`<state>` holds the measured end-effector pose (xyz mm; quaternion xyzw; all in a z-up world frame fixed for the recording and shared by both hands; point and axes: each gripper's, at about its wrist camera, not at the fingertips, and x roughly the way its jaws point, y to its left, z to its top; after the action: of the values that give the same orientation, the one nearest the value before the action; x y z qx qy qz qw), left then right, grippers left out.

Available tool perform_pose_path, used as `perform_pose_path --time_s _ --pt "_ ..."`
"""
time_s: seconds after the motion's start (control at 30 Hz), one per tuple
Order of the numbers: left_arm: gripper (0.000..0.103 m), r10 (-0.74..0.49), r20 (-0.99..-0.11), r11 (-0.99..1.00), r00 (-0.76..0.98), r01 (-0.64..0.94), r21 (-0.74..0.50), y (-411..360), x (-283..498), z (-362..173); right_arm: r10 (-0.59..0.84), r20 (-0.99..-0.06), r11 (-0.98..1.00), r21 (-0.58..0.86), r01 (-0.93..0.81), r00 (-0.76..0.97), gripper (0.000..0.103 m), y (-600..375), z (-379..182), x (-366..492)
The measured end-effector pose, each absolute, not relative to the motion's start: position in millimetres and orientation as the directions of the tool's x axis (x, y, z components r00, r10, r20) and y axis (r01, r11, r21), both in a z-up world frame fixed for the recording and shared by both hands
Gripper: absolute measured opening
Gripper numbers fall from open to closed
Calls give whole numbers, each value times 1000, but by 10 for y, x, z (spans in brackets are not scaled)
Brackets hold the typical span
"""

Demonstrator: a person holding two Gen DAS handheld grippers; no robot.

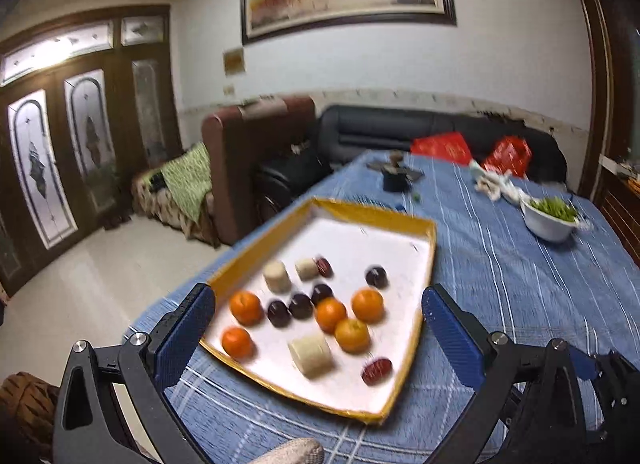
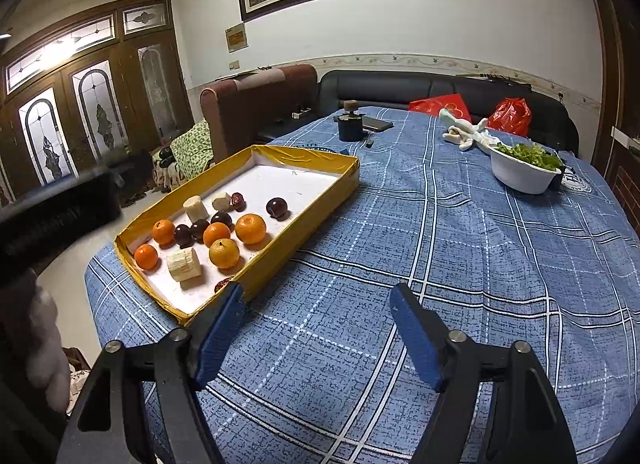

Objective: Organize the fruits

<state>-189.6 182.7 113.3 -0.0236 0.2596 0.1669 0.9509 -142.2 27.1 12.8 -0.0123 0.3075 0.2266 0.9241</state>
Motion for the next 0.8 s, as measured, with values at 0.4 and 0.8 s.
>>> perform_pose_path --time_s 0.4,0.8 --pt "103 267 -559 954 785 -297 39 1799 -1839 987 413 -589 893 110 -437 694 82 352 78 -1430" --pt "103 254 -574 957 778 -289 30 1818 -1826 950 416 -595 890 111 -442 688 83 381 58 -1439"
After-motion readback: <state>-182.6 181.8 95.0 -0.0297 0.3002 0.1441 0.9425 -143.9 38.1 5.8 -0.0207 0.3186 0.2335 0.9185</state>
